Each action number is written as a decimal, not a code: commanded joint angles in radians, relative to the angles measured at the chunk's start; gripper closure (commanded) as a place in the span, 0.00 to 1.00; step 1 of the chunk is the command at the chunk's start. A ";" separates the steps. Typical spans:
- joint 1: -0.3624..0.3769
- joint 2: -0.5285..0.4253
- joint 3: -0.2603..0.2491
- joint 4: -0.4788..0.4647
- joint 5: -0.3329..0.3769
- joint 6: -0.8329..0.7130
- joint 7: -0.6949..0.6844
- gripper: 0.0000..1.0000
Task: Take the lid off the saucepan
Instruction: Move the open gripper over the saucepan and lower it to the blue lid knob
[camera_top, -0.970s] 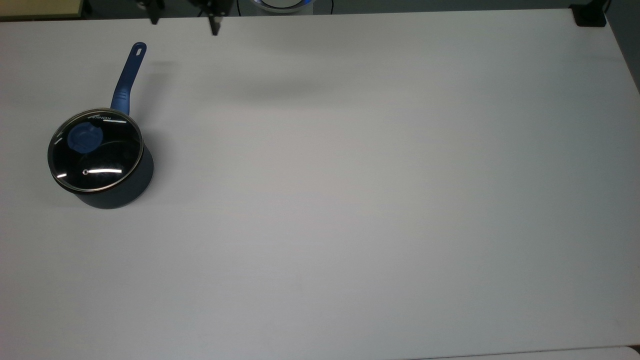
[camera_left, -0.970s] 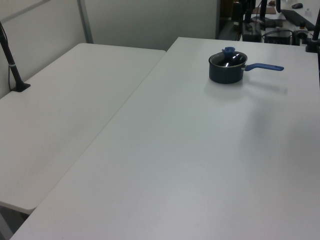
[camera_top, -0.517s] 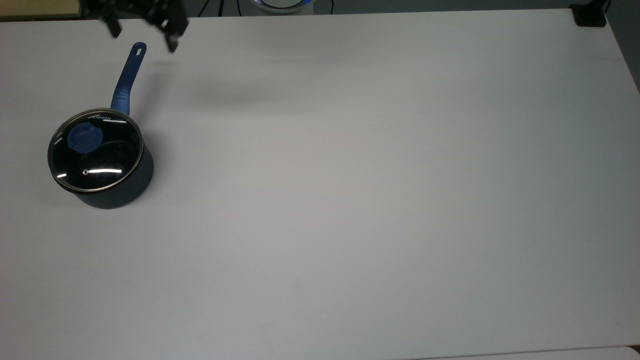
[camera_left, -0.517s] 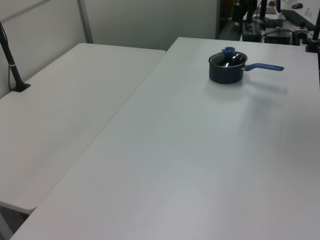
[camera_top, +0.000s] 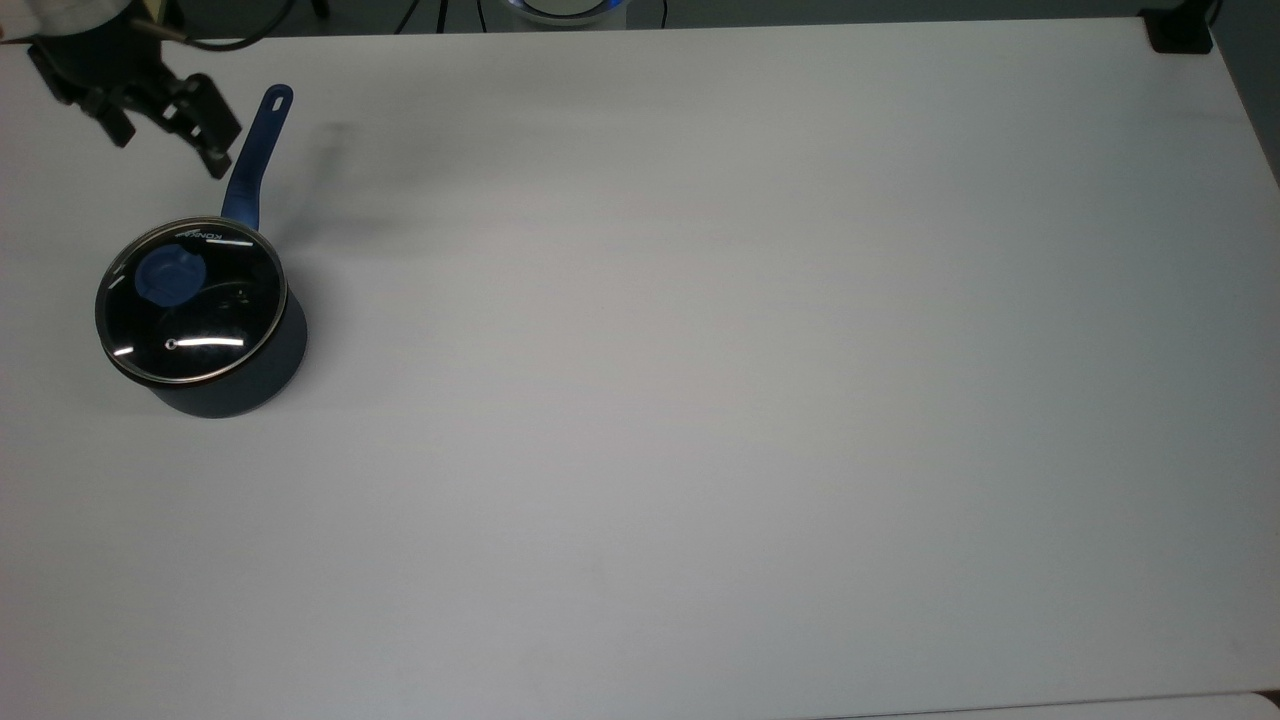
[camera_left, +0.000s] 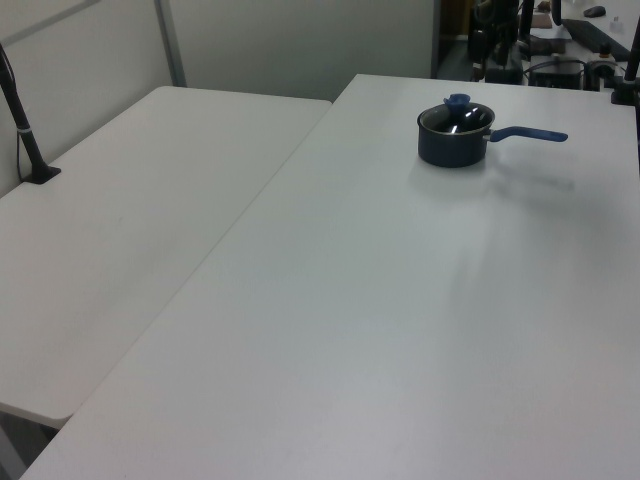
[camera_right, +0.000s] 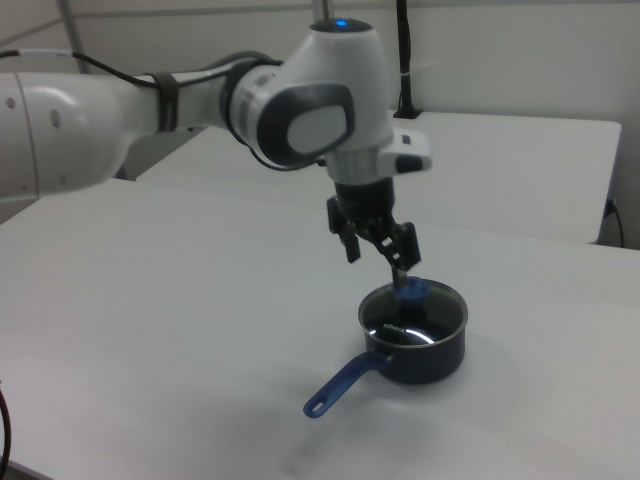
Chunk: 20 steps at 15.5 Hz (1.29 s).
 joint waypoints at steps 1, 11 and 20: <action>0.013 0.079 -0.041 0.006 0.048 0.085 -0.035 0.00; 0.014 0.191 -0.043 0.061 0.134 0.206 0.033 0.00; 0.023 0.242 -0.040 0.087 0.134 0.255 0.071 0.00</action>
